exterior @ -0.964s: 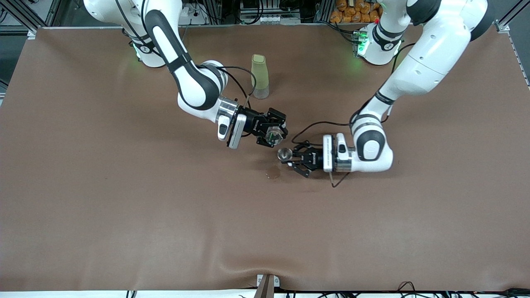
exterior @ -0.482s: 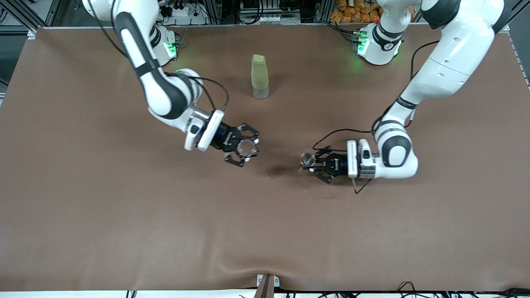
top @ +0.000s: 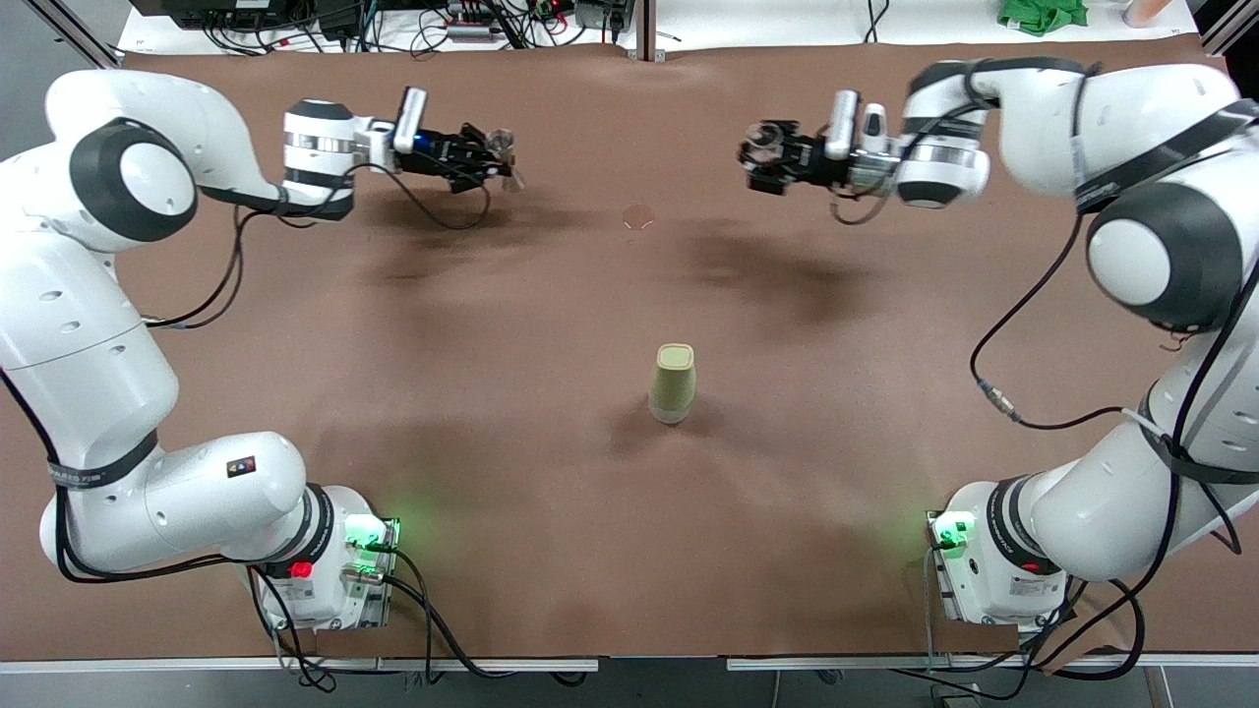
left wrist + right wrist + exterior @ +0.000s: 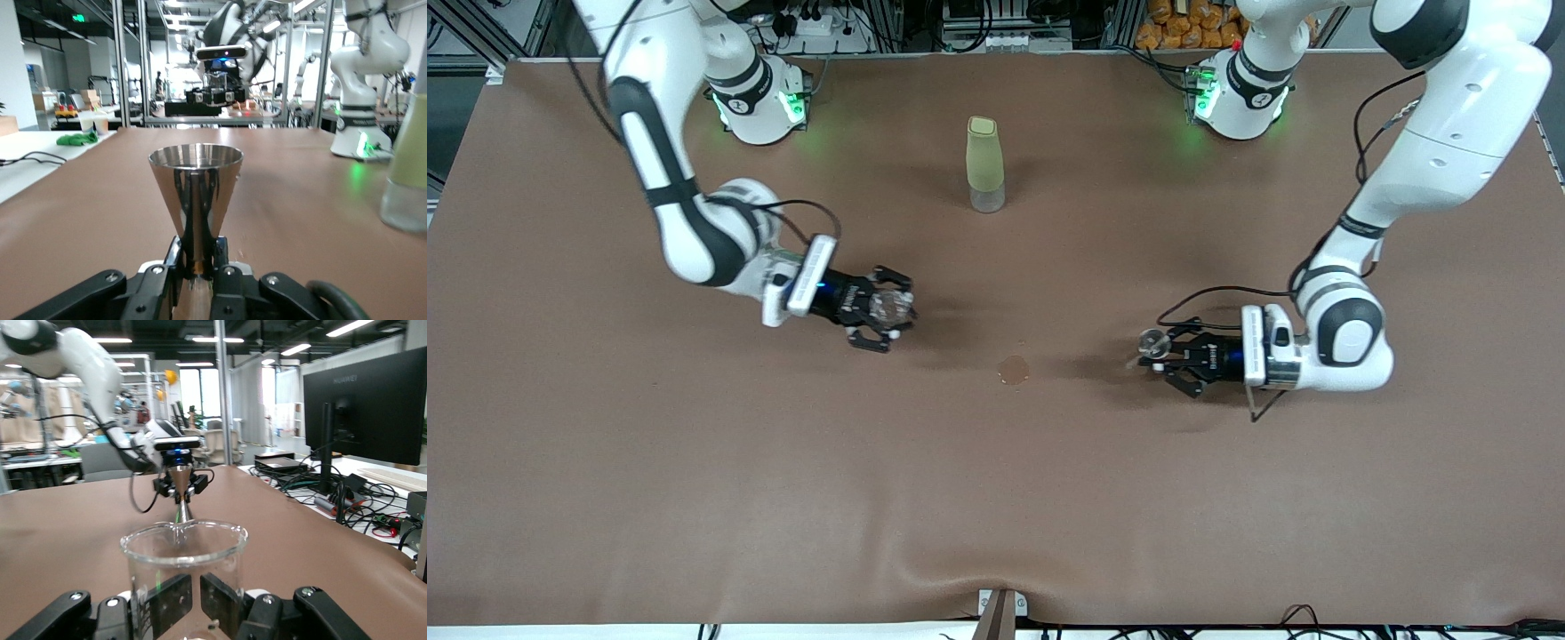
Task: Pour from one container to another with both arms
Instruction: 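Tilt the beaker upright and draw both grippers apart, then lower the jigger and the beaker onto the table with both grippers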
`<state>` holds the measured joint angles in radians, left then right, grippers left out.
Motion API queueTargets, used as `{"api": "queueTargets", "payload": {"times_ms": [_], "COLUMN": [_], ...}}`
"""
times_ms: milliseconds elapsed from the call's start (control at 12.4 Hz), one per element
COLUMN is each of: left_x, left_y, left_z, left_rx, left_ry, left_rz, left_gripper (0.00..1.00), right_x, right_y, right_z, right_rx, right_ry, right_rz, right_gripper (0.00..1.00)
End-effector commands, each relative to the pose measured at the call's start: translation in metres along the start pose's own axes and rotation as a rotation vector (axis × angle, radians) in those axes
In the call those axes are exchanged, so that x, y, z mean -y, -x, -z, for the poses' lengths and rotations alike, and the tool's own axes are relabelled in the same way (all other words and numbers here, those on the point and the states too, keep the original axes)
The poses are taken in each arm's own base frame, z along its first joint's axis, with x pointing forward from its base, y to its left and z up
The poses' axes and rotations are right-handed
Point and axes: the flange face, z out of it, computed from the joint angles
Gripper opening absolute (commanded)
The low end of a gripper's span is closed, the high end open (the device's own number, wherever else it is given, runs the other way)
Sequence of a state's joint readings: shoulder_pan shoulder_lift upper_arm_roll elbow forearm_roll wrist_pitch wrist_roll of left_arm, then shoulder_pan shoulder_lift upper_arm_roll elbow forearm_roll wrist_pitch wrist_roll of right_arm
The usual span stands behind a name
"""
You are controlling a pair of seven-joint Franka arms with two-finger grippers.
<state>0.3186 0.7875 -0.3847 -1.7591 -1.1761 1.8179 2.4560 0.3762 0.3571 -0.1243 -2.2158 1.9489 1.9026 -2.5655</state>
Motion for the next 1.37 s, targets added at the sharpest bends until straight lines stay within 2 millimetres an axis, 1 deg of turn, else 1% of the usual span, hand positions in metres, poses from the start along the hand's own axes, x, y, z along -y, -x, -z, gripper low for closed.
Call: {"api": "queueTargets", "payload": {"times_ms": [0,80,161,402,482,562,643,804,884,964,1125,1286], "left_x": [-0.007,-0.011,-0.017,-0.029,-0.032,-0.034,-0.037,-0.047,-0.048,-0.047,-0.055,-0.06], "left_y": [0.0,0.005,0.011,0.031,0.035,0.038,0.042,0.061,0.067,0.068,0.085,0.097], "left_z": [0.044,0.058,0.072,0.12,0.137,0.158,0.17,0.187,0.195,0.199,0.203,0.213], "left_rx": [0.023,0.022,0.024,0.048,0.057,0.063,0.067,0.043,0.033,0.03,0.023,0.03], "left_ry": [0.037,0.036,0.045,0.03,0.011,-0.018,-0.031,-0.067,-0.079,-0.081,-0.09,-0.104], "left_rz": [-0.02,-0.021,-0.02,-0.013,-0.014,-0.012,-0.009,0.02,0.022,0.02,0.033,0.047], "left_gripper": [0.0,0.0,0.0,0.0,0.0,0.0,0.0,0.0,0.0,0.0,0.0,0.0], "right_x": [-0.009,-0.015,-0.02,-0.025,-0.023,-0.021,-0.017,-0.011,-0.009,-0.009,-0.013,-0.017], "right_y": [0.006,0.011,0.016,0.029,0.036,0.043,0.053,0.082,0.099,0.118,0.153,0.169], "right_z": [0.063,0.086,0.114,0.197,0.221,0.24,0.253,0.276,0.282,0.287,0.294,0.296], "right_rx": [-0.008,0.001,0.015,0.058,0.068,0.066,0.06,0.042,0.033,0.023,-0.001,0.001], "right_ry": [-0.078,-0.103,-0.133,-0.198,-0.204,-0.21,-0.214,-0.199,-0.193,-0.192,-0.2,-0.193], "right_rz": [0.061,0.082,0.091,0.101,0.094,0.093,0.089,0.094,0.099,0.102,0.101,0.113], "right_gripper": [0.0,0.0,0.0,0.0,0.0,0.0,0.0,0.0,0.0,0.0,0.0,0.0]}}
